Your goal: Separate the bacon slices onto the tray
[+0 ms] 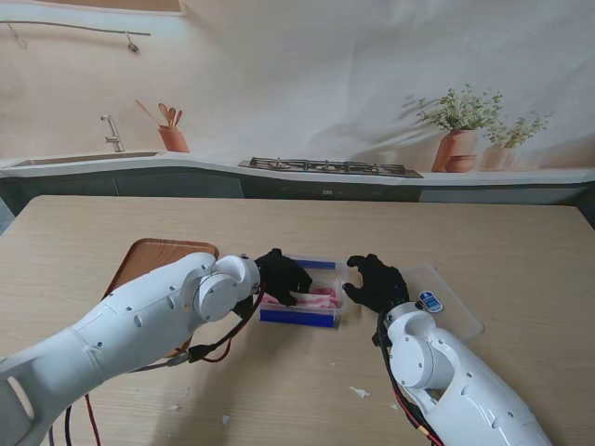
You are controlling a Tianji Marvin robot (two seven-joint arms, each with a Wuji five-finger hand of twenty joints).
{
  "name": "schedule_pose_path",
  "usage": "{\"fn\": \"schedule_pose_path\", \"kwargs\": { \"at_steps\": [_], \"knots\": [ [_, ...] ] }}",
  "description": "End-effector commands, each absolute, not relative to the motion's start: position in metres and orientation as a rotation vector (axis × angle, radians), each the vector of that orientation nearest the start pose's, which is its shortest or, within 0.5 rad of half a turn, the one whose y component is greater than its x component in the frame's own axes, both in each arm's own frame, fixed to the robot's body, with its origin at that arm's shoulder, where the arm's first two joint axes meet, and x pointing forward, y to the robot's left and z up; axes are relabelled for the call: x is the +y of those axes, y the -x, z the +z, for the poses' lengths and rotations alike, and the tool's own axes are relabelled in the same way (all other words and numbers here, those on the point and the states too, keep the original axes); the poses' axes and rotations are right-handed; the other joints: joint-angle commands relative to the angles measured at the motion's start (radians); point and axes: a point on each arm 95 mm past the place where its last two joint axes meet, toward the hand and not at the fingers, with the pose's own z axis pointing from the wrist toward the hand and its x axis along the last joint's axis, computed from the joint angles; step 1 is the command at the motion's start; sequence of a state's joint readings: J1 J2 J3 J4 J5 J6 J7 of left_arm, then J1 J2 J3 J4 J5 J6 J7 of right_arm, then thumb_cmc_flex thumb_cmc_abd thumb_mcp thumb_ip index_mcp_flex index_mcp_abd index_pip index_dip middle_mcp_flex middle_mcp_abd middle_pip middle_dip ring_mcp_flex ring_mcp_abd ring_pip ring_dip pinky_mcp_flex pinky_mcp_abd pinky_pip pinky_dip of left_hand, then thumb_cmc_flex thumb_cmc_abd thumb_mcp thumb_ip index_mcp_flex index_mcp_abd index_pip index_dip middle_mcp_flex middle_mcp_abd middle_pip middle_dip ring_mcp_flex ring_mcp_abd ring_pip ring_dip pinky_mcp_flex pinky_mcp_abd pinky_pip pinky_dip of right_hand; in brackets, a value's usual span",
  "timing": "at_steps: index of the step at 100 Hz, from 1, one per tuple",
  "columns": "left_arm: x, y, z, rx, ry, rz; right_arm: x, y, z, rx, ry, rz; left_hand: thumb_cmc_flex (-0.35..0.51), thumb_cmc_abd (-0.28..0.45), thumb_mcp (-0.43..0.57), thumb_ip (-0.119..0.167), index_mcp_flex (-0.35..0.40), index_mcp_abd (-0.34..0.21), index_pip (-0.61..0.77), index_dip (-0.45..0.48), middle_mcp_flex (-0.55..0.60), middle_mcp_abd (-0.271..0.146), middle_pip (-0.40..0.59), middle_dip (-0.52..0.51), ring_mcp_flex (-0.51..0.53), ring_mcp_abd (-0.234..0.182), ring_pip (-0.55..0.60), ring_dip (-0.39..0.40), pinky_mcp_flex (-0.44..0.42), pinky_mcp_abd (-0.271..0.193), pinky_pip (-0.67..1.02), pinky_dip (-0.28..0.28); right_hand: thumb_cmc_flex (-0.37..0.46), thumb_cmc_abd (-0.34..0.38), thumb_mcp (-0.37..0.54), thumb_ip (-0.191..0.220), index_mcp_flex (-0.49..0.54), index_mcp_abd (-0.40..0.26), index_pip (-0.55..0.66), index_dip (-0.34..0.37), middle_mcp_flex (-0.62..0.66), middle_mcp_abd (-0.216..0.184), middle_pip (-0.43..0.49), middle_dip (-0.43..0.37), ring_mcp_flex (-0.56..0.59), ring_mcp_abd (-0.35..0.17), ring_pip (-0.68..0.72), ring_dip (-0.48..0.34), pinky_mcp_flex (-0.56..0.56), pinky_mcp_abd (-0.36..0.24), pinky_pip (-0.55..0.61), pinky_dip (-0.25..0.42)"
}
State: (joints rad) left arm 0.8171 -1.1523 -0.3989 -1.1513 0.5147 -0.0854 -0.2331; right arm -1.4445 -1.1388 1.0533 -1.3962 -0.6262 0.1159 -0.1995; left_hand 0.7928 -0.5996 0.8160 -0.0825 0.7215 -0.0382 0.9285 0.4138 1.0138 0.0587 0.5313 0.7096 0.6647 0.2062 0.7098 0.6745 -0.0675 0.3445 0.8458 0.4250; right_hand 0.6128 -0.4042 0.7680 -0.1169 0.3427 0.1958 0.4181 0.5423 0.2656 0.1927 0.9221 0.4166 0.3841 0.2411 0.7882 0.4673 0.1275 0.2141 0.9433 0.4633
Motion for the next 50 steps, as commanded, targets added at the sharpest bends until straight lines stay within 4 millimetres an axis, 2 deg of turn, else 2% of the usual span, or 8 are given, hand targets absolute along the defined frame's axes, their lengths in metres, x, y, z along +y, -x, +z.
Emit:
{"fn": "schedule_pose_path", "kwargs": {
  "at_steps": [1, 19, 41, 50],
  "knots": [
    [-0.139, -0.481, -0.345, 2.232, 1.176, -1.408, 0.016, -0.416, -0.377, 1.249, -1.611, 1.549, 0.03, -0.044, -0.075, -0.041, 0.058, -0.039, 0.005, -0.03, 0.071, -0.037, -0.032, 0.042, 0.045, -0.014, 0.03, 0.02, -0.015, 0.026, -0.026, -0.013, 0.036, -0.014, -0.004, 0.017, 0.005, -0.012, 0.002, -0.006, 0.013, -0.01, 0.013, 0.003, 0.016, 0.016, 0.006, 0.0, -0.002, 0.011, 0.023, 0.0],
    [-0.138, -0.481, -0.343, 2.21, 1.175, -1.427, 0.016, -0.416, -0.377, 1.245, -1.612, 1.551, 0.044, -0.018, -0.064, -0.036, 0.065, -0.011, 0.033, -0.016, 0.099, -0.023, -0.022, 0.097, 0.069, -0.005, 0.061, 0.037, -0.011, 0.031, -0.018, -0.012, 0.036, -0.014, -0.005, 0.017, 0.005, -0.012, 0.003, -0.006, 0.011, -0.01, 0.012, 0.003, 0.015, 0.016, 0.005, 0.0, -0.002, 0.011, 0.022, 0.0],
    [-0.133, -0.482, -0.334, 2.184, 1.186, -1.447, 0.016, -0.416, -0.377, 1.243, -1.613, 1.553, 0.044, 0.01, -0.034, -0.012, 0.01, 0.026, 0.059, 0.094, 0.069, -0.008, -0.017, 0.177, 0.044, 0.005, 0.064, 0.057, -0.013, 0.038, -0.027, -0.019, 0.034, -0.012, -0.007, 0.017, 0.004, -0.012, 0.003, -0.007, 0.011, -0.009, 0.012, 0.003, 0.013, 0.017, 0.005, 0.0, -0.003, 0.01, 0.021, 0.0],
    [-0.132, -0.482, -0.329, 2.164, 1.179, -1.466, 0.017, -0.416, -0.377, 1.243, -1.613, 1.553, 0.045, 0.013, -0.027, -0.012, -0.002, 0.038, 0.062, 0.118, 0.065, -0.004, -0.018, 0.192, 0.043, 0.01, 0.065, 0.061, -0.008, 0.042, -0.025, -0.018, 0.035, -0.012, -0.008, 0.018, 0.003, -0.012, 0.002, -0.007, 0.011, -0.009, 0.012, 0.003, 0.014, 0.016, 0.004, 0.0, -0.003, 0.011, 0.021, 0.001]
  ]
}}
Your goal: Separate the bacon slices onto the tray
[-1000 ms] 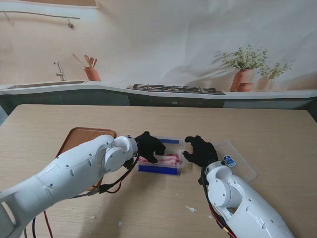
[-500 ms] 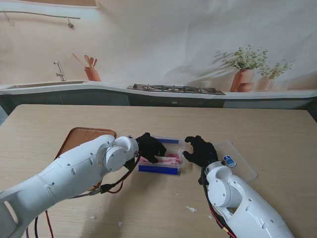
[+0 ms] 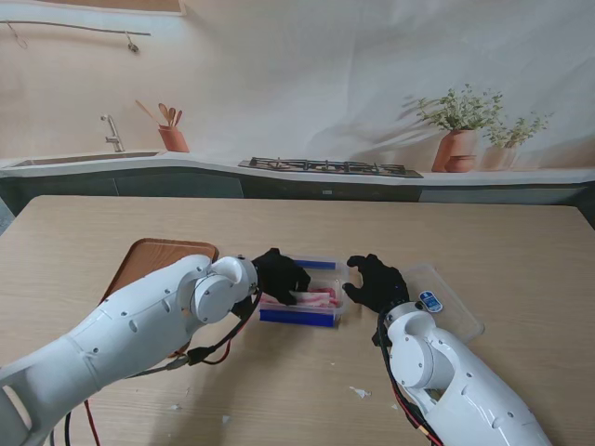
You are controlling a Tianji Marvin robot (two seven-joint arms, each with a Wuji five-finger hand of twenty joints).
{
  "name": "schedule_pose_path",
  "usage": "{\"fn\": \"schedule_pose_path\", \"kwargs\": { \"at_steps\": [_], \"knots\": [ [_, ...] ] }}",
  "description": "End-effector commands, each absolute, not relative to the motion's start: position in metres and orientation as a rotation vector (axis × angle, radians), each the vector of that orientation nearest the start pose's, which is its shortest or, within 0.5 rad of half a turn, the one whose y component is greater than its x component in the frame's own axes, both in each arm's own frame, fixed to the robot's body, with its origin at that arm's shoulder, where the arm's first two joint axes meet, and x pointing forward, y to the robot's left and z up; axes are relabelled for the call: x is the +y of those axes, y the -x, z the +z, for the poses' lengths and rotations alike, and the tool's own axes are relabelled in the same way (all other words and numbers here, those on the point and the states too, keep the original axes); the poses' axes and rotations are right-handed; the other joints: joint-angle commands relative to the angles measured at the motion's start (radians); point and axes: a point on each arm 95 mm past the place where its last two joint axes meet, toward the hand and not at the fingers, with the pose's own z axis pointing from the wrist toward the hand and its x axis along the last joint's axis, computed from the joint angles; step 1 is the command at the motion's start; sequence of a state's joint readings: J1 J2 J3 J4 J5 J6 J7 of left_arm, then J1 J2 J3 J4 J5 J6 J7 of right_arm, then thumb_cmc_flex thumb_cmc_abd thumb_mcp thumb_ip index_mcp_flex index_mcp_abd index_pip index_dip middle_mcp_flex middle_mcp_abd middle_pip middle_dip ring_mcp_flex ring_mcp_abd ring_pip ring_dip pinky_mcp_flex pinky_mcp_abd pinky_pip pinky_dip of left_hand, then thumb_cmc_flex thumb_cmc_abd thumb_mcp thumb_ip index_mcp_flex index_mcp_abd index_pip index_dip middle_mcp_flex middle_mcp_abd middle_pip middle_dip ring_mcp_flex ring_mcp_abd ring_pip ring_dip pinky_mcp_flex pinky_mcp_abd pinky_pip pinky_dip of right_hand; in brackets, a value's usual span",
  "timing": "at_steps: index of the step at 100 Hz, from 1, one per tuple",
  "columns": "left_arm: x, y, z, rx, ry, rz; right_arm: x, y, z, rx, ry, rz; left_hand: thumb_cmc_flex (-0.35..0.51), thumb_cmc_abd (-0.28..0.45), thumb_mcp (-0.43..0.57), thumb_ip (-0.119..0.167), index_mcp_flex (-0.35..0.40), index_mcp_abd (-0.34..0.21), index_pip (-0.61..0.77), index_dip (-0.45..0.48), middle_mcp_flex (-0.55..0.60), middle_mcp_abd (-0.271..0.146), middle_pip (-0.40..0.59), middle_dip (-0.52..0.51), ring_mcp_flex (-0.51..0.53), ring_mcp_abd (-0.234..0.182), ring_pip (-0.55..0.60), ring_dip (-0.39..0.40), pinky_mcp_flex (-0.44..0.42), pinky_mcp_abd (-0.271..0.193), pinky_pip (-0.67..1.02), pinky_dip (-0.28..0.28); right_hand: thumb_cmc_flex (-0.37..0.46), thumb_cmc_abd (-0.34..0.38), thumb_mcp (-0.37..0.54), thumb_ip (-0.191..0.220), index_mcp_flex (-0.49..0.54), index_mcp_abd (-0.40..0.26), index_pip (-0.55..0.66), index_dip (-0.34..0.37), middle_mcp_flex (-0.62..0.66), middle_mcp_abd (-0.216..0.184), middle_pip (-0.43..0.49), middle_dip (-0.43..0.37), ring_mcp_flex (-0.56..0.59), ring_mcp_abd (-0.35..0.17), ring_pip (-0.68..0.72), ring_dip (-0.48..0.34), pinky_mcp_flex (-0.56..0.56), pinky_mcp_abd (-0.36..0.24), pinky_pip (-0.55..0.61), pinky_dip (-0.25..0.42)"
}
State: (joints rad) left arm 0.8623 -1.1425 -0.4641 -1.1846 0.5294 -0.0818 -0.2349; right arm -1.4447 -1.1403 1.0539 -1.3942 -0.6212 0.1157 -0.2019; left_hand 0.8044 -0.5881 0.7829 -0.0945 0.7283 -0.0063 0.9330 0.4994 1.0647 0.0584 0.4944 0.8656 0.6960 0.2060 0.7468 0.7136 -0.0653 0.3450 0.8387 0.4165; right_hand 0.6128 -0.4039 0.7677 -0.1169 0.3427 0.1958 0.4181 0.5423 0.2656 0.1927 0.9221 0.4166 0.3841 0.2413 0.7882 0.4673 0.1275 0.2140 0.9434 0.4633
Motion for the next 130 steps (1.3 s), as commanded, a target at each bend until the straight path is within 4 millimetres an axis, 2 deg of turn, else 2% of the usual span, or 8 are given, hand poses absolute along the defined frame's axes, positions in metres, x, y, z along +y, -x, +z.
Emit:
{"fn": "schedule_pose_path", "kwargs": {
  "at_steps": [1, 44, 61, 76, 90, 92, 101, 130],
  "knots": [
    [-0.132, -0.482, -0.328, 2.162, 1.178, -1.468, 0.017, -0.416, -0.377, 1.244, -1.613, 1.553, 0.034, 0.001, 0.007, 0.0, -0.009, 0.007, 0.058, 0.035, 0.014, -0.003, 0.019, 0.038, 0.012, 0.011, 0.028, 0.022, -0.011, 0.041, -0.018, -0.009, 0.035, -0.011, -0.008, 0.018, 0.003, -0.012, 0.002, -0.007, 0.01, -0.009, 0.011, 0.003, 0.013, 0.016, 0.004, 0.0, -0.003, 0.011, 0.021, 0.001],
    [-0.127, -0.483, -0.305, 2.099, 1.128, -1.536, 0.017, -0.416, -0.377, 1.241, -1.612, 1.554, 0.048, 0.0, 0.028, -0.003, -0.026, 0.059, 0.058, 0.097, 0.009, 0.029, 0.038, 0.092, 0.016, 0.034, 0.045, 0.045, 0.015, 0.053, 0.002, 0.002, 0.035, -0.011, -0.01, 0.018, 0.001, -0.013, 0.002, -0.007, 0.01, -0.01, 0.011, 0.003, 0.013, 0.016, 0.005, 0.0, -0.003, 0.009, 0.02, 0.002],
    [-0.126, -0.483, -0.302, 2.112, 1.13, -1.531, 0.017, -0.416, -0.377, 1.24, -1.614, 1.553, 0.052, -0.001, 0.039, -0.002, -0.037, 0.086, 0.061, 0.122, 0.007, 0.042, 0.043, 0.113, 0.02, 0.042, 0.048, 0.053, 0.025, 0.051, 0.012, 0.007, 0.034, -0.008, -0.012, 0.018, -0.002, -0.014, 0.002, -0.007, 0.011, -0.009, 0.011, 0.003, 0.014, 0.016, 0.005, 0.0, -0.003, 0.011, 0.019, 0.002],
    [-0.127, -0.484, -0.303, 2.083, 1.144, -1.564, 0.017, -0.416, -0.378, 1.24, -1.614, 1.554, 0.036, -0.035, 0.106, 0.014, -0.049, 0.117, 0.078, 0.166, 0.006, 0.057, 0.07, 0.151, 0.029, 0.064, 0.064, 0.079, 0.075, 0.064, 0.047, 0.027, 0.034, -0.008, -0.012, 0.019, -0.004, -0.015, 0.002, -0.007, 0.01, -0.008, 0.011, 0.003, 0.014, 0.016, 0.005, 0.0, -0.003, 0.01, 0.019, 0.003],
    [-0.128, -0.484, -0.303, 2.075, 1.147, -1.586, 0.017, -0.416, -0.378, 1.238, -1.614, 1.554, 0.045, -0.041, 0.12, 0.014, -0.064, 0.133, 0.09, 0.183, -0.005, 0.062, 0.084, 0.158, 0.041, 0.081, 0.063, 0.087, 0.137, 0.084, 0.074, 0.041, 0.036, -0.009, -0.012, 0.019, -0.004, -0.015, 0.003, -0.007, 0.01, -0.008, 0.011, 0.003, 0.013, 0.017, 0.004, 0.0, -0.003, 0.01, 0.019, 0.003],
    [-0.128, -0.485, -0.303, 2.073, 1.145, -1.593, 0.017, -0.416, -0.378, 1.237, -1.614, 1.554, 0.046, -0.042, 0.121, 0.013, -0.065, 0.135, 0.091, 0.184, -0.006, 0.078, 0.084, 0.157, 0.045, 0.081, 0.062, 0.088, 0.148, 0.087, 0.077, 0.043, 0.035, -0.008, -0.012, 0.019, -0.004, -0.015, 0.003, -0.007, 0.01, -0.009, 0.011, 0.003, 0.013, 0.017, 0.004, 0.0, -0.003, 0.011, 0.019, 0.003],
    [-0.13, -0.485, -0.302, 2.06, 1.148, -1.629, 0.017, -0.417, -0.378, 1.237, -1.613, 1.554, 0.054, -0.046, 0.124, 0.012, -0.065, 0.143, 0.093, 0.184, -0.008, 0.081, 0.088, 0.153, 0.05, 0.09, 0.055, 0.09, 0.192, 0.089, 0.094, 0.051, 0.035, -0.008, -0.012, 0.019, -0.005, -0.015, 0.003, -0.007, 0.009, -0.01, 0.011, 0.003, 0.014, 0.017, 0.005, 0.0, -0.002, 0.01, 0.02, 0.003],
    [-0.132, -0.483, -0.292, 2.063, 1.075, -1.685, 0.017, -0.417, -0.378, 1.236, -1.615, 1.554, 0.06, -0.046, 0.12, 0.011, -0.058, 0.143, 0.09, 0.179, -0.005, 0.088, 0.092, 0.141, 0.056, 0.088, 0.047, 0.099, 0.215, 0.075, 0.114, 0.067, 0.035, -0.008, -0.012, 0.019, -0.006, -0.015, 0.004, -0.008, 0.009, -0.009, 0.011, 0.003, 0.013, 0.017, 0.005, 0.0, -0.003, 0.011, 0.02, 0.003]
  ]
}}
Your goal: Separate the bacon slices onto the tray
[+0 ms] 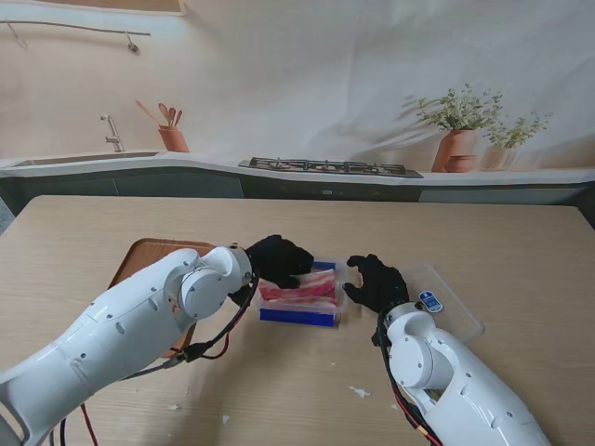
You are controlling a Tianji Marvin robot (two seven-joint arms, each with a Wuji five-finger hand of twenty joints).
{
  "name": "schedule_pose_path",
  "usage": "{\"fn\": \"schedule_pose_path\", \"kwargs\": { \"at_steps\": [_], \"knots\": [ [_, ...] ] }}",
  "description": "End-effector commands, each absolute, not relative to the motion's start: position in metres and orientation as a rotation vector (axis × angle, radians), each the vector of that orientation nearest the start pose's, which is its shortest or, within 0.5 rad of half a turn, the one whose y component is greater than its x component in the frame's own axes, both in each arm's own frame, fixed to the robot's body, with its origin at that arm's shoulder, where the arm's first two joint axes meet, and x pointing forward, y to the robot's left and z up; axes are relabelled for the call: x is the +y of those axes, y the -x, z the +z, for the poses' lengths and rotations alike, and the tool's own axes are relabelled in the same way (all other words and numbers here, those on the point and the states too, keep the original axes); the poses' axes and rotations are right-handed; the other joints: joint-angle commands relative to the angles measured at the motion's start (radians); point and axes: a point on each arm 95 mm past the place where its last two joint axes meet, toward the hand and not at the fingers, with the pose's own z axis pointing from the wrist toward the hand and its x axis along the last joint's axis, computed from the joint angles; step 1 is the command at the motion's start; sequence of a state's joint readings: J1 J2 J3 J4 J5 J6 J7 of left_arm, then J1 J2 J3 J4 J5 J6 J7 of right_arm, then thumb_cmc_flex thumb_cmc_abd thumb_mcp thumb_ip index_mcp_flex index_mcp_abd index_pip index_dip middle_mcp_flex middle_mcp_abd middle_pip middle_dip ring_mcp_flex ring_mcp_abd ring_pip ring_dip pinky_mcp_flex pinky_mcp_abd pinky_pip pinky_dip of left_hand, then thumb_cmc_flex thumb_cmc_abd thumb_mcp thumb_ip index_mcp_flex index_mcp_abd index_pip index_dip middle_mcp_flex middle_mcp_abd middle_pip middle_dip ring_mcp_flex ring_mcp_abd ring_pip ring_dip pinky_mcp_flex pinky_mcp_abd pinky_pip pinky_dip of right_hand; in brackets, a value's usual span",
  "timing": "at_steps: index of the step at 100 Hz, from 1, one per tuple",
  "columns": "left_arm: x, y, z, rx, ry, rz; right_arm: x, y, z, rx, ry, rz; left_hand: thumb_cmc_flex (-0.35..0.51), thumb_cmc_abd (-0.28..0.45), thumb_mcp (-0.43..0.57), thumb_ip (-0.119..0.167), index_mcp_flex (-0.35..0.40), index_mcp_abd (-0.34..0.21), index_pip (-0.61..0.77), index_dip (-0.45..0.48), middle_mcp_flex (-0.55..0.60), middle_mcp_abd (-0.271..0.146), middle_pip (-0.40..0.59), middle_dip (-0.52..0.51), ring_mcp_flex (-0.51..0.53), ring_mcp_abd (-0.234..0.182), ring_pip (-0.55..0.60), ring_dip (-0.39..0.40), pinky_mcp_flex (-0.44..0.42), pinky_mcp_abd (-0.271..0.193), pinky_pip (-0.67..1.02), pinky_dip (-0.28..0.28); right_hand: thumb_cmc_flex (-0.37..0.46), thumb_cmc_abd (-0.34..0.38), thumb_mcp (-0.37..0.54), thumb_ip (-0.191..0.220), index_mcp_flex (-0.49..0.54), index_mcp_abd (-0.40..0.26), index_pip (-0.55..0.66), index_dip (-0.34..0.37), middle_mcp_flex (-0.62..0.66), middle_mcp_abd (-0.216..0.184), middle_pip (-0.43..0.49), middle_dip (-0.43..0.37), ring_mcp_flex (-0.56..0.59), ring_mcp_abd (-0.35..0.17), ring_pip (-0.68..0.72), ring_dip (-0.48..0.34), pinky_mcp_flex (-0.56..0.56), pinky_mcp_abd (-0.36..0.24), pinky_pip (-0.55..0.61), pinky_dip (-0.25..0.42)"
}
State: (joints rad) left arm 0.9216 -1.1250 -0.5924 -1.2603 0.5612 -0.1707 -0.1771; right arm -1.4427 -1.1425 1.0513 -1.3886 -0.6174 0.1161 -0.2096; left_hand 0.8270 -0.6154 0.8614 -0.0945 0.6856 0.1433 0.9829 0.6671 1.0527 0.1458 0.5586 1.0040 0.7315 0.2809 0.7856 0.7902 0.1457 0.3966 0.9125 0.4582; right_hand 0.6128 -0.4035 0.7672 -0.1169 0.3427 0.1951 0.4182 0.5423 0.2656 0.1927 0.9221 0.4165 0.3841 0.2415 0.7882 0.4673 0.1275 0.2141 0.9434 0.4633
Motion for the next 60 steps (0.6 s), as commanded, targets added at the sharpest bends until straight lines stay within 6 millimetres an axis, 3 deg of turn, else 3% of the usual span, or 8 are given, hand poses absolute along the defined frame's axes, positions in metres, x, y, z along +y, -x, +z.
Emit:
{"fn": "schedule_pose_path", "kwargs": {
  "at_steps": [1, 31, 40, 45, 50, 60],
  "knots": [
    [-0.132, -0.483, -0.291, 2.063, 1.072, -1.686, 0.017, -0.417, -0.378, 1.236, -1.615, 1.554, 0.037, -0.019, 0.041, 0.011, -0.015, -0.007, 0.041, 0.011, 0.008, 0.001, 0.028, 0.002, 0.021, 0.014, 0.008, 0.022, 0.004, 0.024, 0.04, 0.025, 0.035, -0.008, -0.012, 0.019, -0.007, -0.014, 0.003, -0.008, 0.009, -0.009, 0.011, 0.003, 0.013, 0.017, 0.004, 0.0, -0.003, 0.01, 0.02, 0.004],
    [-0.113, -0.482, -0.261, 2.063, 0.999, -1.713, 0.017, -0.416, -0.377, 1.236, -1.613, 1.559, 0.033, -0.021, 0.045, 0.014, -0.011, -0.012, 0.038, 0.012, 0.009, 0.004, 0.029, 0.001, 0.022, 0.009, 0.004, 0.027, 0.007, 0.018, 0.041, 0.029, 0.034, -0.008, -0.014, 0.019, -0.008, -0.014, 0.003, -0.008, 0.009, -0.009, 0.011, 0.003, 0.013, 0.016, 0.004, 0.0, -0.002, 0.011, 0.02, 0.004],
    [-0.101, -0.482, -0.25, 2.056, 0.96, -1.721, 0.017, -0.416, -0.377, 1.234, -1.613, 1.559, 0.031, -0.024, 0.046, 0.016, -0.006, -0.014, 0.037, 0.011, 0.014, 0.005, 0.027, -0.001, 0.026, 0.009, 0.003, 0.027, 0.011, 0.017, 0.042, 0.03, 0.035, -0.008, -0.013, 0.019, -0.008, -0.015, 0.003, -0.009, 0.009, -0.009, 0.011, 0.003, 0.013, 0.015, 0.004, 0.0, -0.002, 0.01, 0.02, 0.003],
    [-0.093, -0.483, -0.244, 2.051, 0.934, -1.715, 0.017, -0.416, -0.377, 1.234, -1.611, 1.559, 0.028, -0.025, 0.048, 0.017, -0.004, -0.018, 0.036, 0.011, 0.017, -0.021, 0.028, -0.001, 0.03, 0.005, 0.001, 0.026, 0.015, 0.015, 0.043, 0.031, 0.034, -0.008, -0.013, 0.019, -0.007, -0.014, 0.004, -0.009, 0.009, -0.009, 0.011, 0.003, 0.013, 0.017, 0.004, 0.0, -0.001, 0.01, 0.02, 0.004],
    [-0.085, -0.484, -0.238, 2.05, 0.919, -1.701, 0.017, -0.416, -0.377, 1.234, -1.611, 1.559, 0.027, -0.026, 0.051, 0.019, -0.003, -0.017, 0.034, 0.011, 0.015, -0.005, 0.025, -0.001, 0.031, 0.004, -0.003, 0.025, 0.015, 0.015, 0.042, 0.031, 0.035, -0.008, -0.013, 0.019, -0.007, -0.014, 0.004, -0.009, 0.009, -0.008, 0.011, 0.003, 0.013, 0.015, 0.005, 0.0, -0.002, 0.009, 0.02, 0.003],
    [-0.065, -0.487, -0.227, 2.045, 0.89, -1.666, 0.018, -0.416, -0.377, 1.236, -1.611, 1.559, 0.026, -0.024, 0.05, 0.018, -0.004, -0.02, 0.033, 0.014, 0.017, -0.021, 0.025, 0.002, 0.03, 0.004, -0.006, 0.027, 0.015, 0.014, 0.042, 0.032, 0.033, -0.008, -0.013, 0.019, -0.008, -0.015, 0.004, -0.009, 0.009, -0.009, 0.011, 0.003, 0.015, 0.016, 0.005, 0.0, -0.001, 0.012, 0.021, 0.004]
  ]
}}
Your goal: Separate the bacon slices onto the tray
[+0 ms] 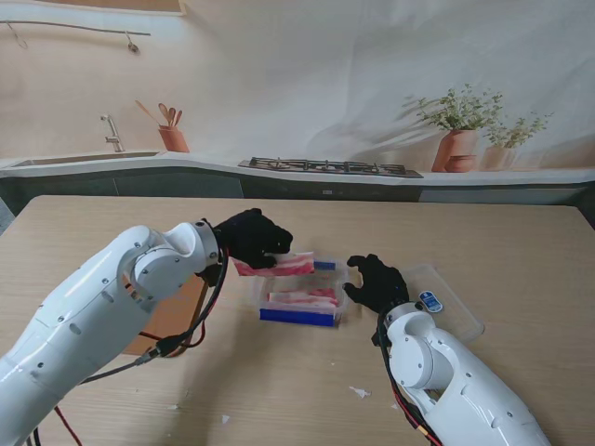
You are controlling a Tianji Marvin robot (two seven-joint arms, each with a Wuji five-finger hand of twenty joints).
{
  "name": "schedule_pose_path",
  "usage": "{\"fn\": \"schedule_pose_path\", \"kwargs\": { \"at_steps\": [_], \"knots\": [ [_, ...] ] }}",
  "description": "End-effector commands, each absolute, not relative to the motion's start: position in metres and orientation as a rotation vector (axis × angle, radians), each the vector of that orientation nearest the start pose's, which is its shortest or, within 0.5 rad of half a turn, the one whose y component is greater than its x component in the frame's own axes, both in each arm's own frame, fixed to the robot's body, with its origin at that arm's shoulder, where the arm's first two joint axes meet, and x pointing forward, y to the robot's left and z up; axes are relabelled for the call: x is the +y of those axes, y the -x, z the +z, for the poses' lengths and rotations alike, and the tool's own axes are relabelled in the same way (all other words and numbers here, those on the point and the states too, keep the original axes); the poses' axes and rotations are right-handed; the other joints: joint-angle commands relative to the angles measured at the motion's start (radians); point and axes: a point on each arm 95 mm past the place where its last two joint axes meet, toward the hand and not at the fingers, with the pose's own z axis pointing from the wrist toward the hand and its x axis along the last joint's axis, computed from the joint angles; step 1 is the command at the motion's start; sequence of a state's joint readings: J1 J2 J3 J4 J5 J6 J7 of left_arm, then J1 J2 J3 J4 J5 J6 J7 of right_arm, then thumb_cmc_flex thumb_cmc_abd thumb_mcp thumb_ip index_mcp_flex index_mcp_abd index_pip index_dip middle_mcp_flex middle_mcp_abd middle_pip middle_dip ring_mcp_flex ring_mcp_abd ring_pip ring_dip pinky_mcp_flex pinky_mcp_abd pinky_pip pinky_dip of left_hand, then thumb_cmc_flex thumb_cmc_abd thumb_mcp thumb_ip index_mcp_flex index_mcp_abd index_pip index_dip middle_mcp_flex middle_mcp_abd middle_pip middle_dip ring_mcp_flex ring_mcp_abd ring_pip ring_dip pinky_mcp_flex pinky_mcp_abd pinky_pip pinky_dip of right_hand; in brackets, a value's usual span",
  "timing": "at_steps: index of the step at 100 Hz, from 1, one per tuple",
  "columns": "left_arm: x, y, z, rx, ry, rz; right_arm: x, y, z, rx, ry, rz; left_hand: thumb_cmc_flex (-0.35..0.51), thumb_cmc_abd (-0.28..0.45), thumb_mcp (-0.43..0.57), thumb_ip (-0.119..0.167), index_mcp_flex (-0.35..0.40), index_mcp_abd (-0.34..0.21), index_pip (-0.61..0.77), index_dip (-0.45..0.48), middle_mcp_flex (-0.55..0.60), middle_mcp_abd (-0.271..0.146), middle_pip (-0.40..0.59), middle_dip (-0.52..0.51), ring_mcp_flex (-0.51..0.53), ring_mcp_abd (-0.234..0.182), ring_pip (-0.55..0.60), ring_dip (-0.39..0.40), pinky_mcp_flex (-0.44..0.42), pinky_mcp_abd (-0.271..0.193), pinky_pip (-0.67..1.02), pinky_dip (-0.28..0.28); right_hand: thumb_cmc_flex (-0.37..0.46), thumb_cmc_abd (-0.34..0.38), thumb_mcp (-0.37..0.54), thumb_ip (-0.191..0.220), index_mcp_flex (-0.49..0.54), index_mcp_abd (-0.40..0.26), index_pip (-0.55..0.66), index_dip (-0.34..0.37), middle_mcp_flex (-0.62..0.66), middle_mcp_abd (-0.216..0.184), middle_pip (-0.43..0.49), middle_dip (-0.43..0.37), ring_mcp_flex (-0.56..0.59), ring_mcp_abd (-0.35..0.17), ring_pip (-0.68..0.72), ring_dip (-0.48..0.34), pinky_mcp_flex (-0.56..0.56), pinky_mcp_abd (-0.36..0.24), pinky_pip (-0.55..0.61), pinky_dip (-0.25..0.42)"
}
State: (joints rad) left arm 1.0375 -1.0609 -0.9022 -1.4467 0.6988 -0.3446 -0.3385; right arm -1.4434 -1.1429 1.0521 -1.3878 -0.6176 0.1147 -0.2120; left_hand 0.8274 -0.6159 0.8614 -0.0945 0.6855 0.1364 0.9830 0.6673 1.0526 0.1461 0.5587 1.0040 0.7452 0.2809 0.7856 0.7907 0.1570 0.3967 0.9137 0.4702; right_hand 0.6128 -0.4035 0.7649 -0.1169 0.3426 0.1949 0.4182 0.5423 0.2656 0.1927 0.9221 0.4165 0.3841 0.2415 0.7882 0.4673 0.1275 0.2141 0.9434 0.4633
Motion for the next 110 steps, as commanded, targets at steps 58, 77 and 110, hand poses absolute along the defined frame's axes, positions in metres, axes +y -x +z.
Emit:
{"fn": "schedule_pose_path", "kwargs": {
  "at_steps": [58, 77, 110],
  "knots": [
    [0.057, -0.52, -0.237, 2.039, 0.921, -1.314, 0.021, -0.417, -0.378, 1.241, -1.61, 1.557, 0.022, -0.028, 0.056, 0.023, -0.004, -0.027, 0.027, 0.023, 0.007, -0.019, 0.016, 0.012, 0.0, -0.002, -0.011, 0.032, 0.003, -0.004, 0.036, 0.021, 0.025, 0.002, -0.021, 0.018, -0.008, -0.014, 0.003, -0.011, 0.005, -0.008, 0.012, 0.003, 0.01, 0.018, 0.004, 0.0, -0.006, 0.01, 0.019, 0.003],
    [0.084, -0.528, -0.256, 2.034, 0.982, -1.213, 0.021, -0.417, -0.378, 1.239, -1.608, 1.554, 0.025, -0.029, 0.055, 0.023, -0.004, -0.028, 0.028, 0.022, 0.006, -0.017, 0.015, 0.013, -0.005, -0.002, -0.012, 0.032, -0.002, -0.006, 0.036, 0.022, 0.027, 0.001, -0.023, 0.02, -0.007, -0.014, 0.002, -0.012, 0.005, -0.008, 0.012, 0.003, 0.01, 0.018, 0.004, 0.0, -0.006, 0.011, 0.019, 0.004],
    [0.115, -0.542, -0.279, 2.017, 1.027, -1.125, 0.022, -0.417, -0.378, 1.249, -1.605, 1.552, 0.026, -0.024, 0.046, 0.02, -0.011, -0.046, 0.031, 0.022, -0.007, -0.024, 0.012, 0.016, -0.026, -0.011, -0.012, 0.033, -0.017, -0.023, 0.037, 0.023, 0.027, 0.001, -0.025, 0.021, -0.007, -0.014, 0.001, -0.013, 0.005, -0.008, 0.011, 0.002, 0.011, 0.018, 0.004, 0.0, -0.006, 0.011, 0.018, 0.004]
  ]
}}
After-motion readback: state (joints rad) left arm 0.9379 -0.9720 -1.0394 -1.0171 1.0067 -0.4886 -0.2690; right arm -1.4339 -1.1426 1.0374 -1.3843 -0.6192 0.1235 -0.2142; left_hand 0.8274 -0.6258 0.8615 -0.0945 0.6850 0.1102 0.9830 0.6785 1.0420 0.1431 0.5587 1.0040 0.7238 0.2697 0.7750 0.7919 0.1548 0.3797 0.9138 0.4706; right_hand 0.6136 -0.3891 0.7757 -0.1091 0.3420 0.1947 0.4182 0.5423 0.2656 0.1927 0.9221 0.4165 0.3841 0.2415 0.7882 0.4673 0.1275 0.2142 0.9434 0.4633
